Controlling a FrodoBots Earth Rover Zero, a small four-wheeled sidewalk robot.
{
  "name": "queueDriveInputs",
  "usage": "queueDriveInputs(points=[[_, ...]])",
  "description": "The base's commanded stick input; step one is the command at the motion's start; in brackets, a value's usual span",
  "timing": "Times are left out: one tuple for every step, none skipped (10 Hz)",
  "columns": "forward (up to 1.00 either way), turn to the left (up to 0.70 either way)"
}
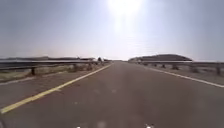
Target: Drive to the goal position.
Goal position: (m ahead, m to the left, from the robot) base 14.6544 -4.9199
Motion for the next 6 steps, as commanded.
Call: queueDriveInputs(points=[[0.70, 0.00], [0.70, 0.00], [0.70, 0.00], [0.70, 0.00], [0.70, 0.00], [0.70, -0.16]])
